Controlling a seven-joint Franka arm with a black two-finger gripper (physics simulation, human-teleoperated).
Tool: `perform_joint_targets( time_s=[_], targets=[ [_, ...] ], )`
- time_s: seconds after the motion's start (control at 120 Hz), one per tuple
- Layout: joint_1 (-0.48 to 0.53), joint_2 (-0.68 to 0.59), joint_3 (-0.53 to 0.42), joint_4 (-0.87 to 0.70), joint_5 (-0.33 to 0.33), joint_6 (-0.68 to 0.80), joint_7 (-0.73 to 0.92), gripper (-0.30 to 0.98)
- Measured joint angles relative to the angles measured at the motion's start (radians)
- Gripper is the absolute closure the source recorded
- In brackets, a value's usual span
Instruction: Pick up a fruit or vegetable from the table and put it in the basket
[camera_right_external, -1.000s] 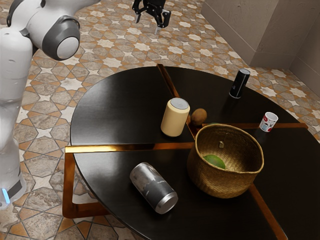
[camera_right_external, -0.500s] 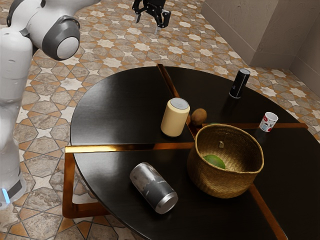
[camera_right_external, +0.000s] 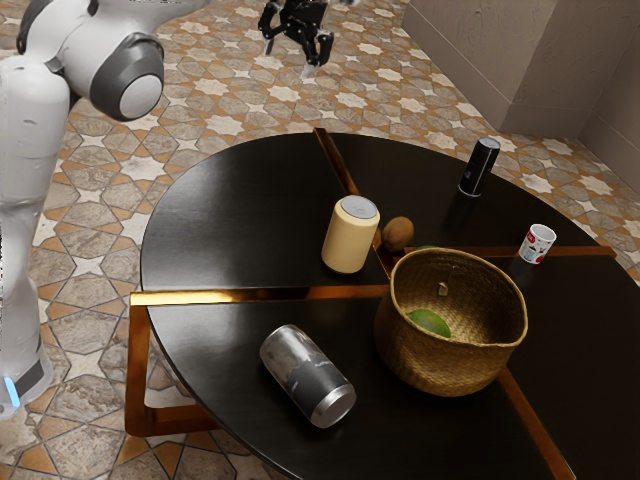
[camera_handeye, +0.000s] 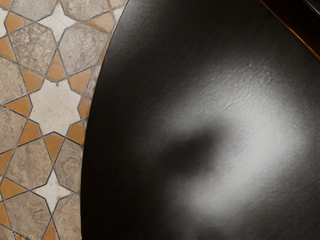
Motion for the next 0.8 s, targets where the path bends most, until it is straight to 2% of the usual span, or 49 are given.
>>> perform_joint_targets(
  time_s=[0.083,0.167,0.258,0.3,0.375,0.458,0.517,0.567,0.625,0.692,0.8],
  targets=[
    [0.012,0.002,-0.003,0.028,-0.015,-0.014,0.000,0.00],
    [0.000,-0.027,-0.004,0.146,-0.024,-0.030,-0.002,0.00],
    [-0.015,-0.041,-0.029,0.180,-0.110,-0.049,-0.006,0.00],
    [-0.050,-0.042,-0.045,0.184,-0.127,-0.057,-0.008,0.00],
    [-0.144,-0.039,-0.056,0.187,-0.090,-0.071,-0.019,0.00],
    [-0.167,-0.037,-0.054,0.183,-0.017,-0.108,-0.045,0.00],
    [-0.140,-0.030,-0.051,0.169,0.009,-0.128,-0.074,0.00],
    [-0.076,-0.014,-0.053,0.163,0.005,-0.133,-0.102,0.00],
    [-0.013,0.021,-0.065,0.160,-0.038,-0.108,-0.131,0.00],
    [0.005,0.063,-0.095,0.159,-0.097,-0.062,-0.162,0.00],
    [0.055,0.086,-0.108,0.159,-0.158,-0.004,-0.205,0.00]
  ],
)
